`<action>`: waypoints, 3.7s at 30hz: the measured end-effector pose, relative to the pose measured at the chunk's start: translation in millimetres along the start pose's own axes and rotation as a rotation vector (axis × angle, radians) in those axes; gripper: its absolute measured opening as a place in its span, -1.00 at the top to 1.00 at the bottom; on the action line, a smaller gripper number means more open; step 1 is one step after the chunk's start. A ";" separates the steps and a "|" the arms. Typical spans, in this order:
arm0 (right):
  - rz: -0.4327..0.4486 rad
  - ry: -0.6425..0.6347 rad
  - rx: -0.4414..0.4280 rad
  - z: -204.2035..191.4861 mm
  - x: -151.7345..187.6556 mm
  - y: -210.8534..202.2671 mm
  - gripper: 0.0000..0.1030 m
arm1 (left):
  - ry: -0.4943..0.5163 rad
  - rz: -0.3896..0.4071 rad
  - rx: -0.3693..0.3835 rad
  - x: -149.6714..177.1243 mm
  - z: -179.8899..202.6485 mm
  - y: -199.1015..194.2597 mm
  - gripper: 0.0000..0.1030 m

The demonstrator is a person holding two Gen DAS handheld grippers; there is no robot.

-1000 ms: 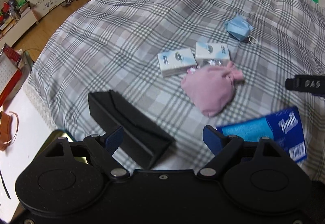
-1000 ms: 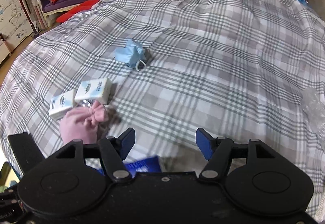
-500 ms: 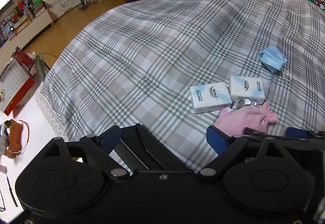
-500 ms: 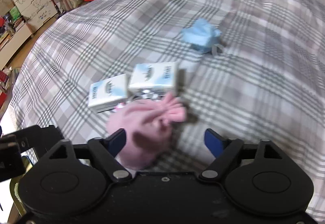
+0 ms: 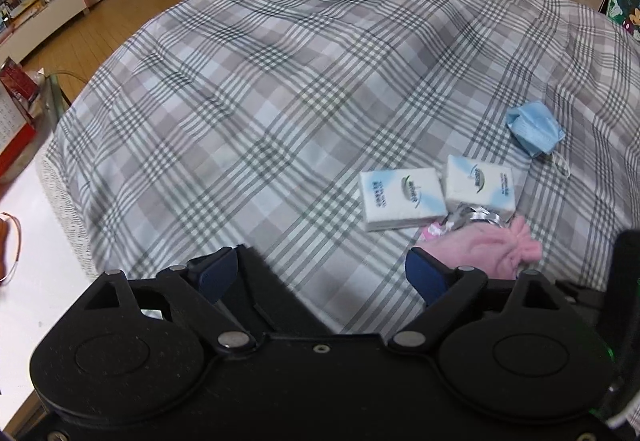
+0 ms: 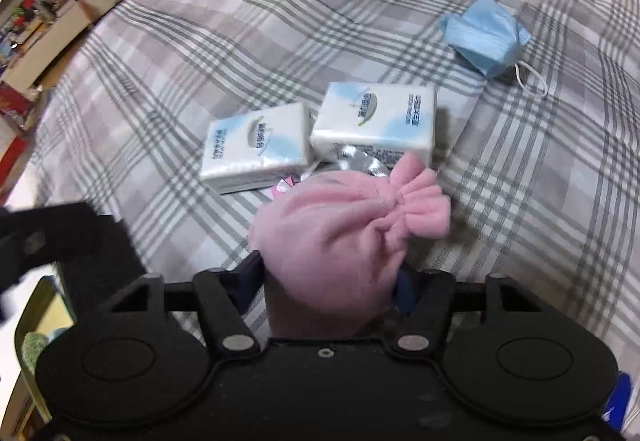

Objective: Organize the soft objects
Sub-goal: 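Grasp a white tissue pack with left tool while right tool grasps the pink pouch, then carry the tissue pack over the gold tray with left tool while right tool holds the pink pouch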

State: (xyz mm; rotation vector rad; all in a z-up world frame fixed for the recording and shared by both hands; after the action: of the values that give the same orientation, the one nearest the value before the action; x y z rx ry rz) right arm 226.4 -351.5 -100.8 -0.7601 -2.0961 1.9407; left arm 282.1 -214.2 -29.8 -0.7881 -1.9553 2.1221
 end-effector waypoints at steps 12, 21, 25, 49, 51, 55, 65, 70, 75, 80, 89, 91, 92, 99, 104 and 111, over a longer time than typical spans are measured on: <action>0.074 0.354 0.052 125.1 -7.4 -31.1 -0.11 | 0.013 -0.097 0.043 -32.9 37.9 47.1 -0.71; 0.090 0.360 0.078 135.9 -5.8 -32.4 -0.14 | 0.011 -0.139 0.005 -48.1 54.3 82.2 -0.71; 0.090 0.352 0.088 135.9 -7.4 -30.9 -0.17 | 0.004 -0.166 -0.011 -56.5 58.8 97.7 -0.71; 0.071 0.333 0.090 134.9 -12.3 -19.3 -0.71 | 0.004 -0.260 0.096 -68.3 52.9 134.3 -0.86; 0.071 0.313 0.150 133.3 -11.8 -19.8 -0.43 | 0.003 -0.254 0.090 -65.9 53.5 128.6 -0.49; 0.106 0.272 0.141 127.1 -12.2 -26.6 -0.22 | 0.002 -0.266 0.140 -58.0 59.9 112.9 -0.35; 0.203 0.329 0.017 136.8 -19.2 -42.5 -0.21 | -0.002 -0.199 0.112 -46.2 55.0 51.5 -0.35; 0.209 0.316 0.015 133.7 -20.5 -39.6 -0.22 | 0.000 -0.148 0.099 -39.9 32.3 11.1 -0.35; 0.249 0.285 0.025 125.9 -20.8 -45.4 -0.22 | -0.048 -0.101 0.071 -15.3 -20.0 -29.4 -0.35; 0.297 0.245 0.038 116.9 -21.4 -51.6 -0.22 | -0.129 -0.067 0.000 20.0 -84.8 -52.3 -0.35; 0.324 0.214 0.039 110.8 -23.3 -51.0 -0.22 | -0.300 -0.130 -0.082 102.2 -190.5 -28.3 -0.35; 0.341 0.214 0.050 111.3 -23.3 -52.5 -0.22 | -0.329 -0.132 -0.099 115.4 -204.3 -19.9 -0.35; 0.349 0.213 0.060 110.8 -23.1 -53.4 -0.22 | -0.344 -0.133 -0.095 123.1 -210.1 -15.6 -0.35; 0.404 0.132 0.120 89.2 -11.6 -79.8 -0.22 | -0.392 -0.162 0.001 157.7 -215.9 3.4 -0.35; 0.410 0.076 0.084 66.1 20.7 -121.7 -0.22 | -0.394 -0.172 0.015 171.1 -217.9 9.9 -0.35; 0.337 -0.043 0.112 43.1 80.1 -161.2 -0.22 | -0.386 -0.190 0.009 182.7 -220.6 20.3 -0.35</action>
State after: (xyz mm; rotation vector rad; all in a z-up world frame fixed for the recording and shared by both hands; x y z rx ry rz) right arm 99.4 -352.9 33.8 -1.1166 -1.9645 2.2376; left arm 235.1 59.7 -102.1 -0.1845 -2.0914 2.2931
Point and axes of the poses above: each gripper's, at about its wrist camera, not at the fingertips, and y roughly the way its jaws point, z to its right, x to its underside, the point moved 8 cm from there along y, roughly the way its jaws point, and after that the axes turned 13 degrees about -z, right-handed, at the moved point
